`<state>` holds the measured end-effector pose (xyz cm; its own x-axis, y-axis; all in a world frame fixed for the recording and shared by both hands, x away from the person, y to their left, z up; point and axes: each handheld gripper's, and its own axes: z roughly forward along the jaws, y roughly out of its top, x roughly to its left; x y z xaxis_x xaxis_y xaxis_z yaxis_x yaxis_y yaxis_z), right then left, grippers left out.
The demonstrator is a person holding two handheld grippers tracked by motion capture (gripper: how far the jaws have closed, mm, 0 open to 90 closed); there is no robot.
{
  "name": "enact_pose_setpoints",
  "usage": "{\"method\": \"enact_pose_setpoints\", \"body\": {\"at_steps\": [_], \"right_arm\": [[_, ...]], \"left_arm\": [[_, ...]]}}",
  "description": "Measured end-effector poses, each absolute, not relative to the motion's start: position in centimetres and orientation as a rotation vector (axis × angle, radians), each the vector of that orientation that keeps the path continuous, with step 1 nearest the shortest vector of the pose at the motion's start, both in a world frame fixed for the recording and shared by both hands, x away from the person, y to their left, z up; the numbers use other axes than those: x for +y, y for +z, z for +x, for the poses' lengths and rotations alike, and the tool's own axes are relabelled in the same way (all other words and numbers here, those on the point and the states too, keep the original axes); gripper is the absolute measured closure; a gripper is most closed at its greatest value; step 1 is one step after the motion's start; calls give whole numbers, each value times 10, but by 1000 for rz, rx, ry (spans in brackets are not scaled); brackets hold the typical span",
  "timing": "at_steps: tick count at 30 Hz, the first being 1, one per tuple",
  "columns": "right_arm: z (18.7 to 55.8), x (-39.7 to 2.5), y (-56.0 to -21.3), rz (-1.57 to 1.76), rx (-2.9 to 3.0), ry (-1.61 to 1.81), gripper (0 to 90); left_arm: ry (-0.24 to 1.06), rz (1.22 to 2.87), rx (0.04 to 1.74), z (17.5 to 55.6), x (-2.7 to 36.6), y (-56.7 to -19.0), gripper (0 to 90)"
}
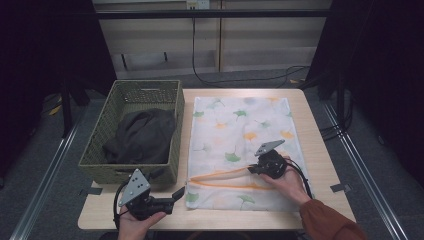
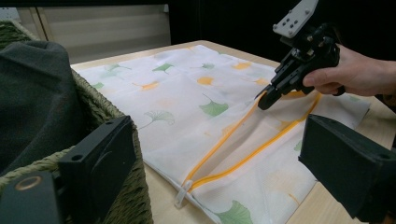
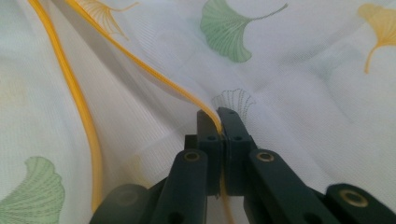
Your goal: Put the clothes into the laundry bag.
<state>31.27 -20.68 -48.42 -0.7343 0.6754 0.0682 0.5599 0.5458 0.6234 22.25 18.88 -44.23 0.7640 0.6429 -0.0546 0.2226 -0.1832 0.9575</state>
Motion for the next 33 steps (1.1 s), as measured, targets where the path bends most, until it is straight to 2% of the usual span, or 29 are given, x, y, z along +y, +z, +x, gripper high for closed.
{"method": "enact_pose_setpoints", "body": {"at_steps": [33], "right_arm": [[322, -231, -422, 1038, 2268, 1342, 890]], "left_arm": [[428, 1742, 659, 222, 189, -441, 110]]}}
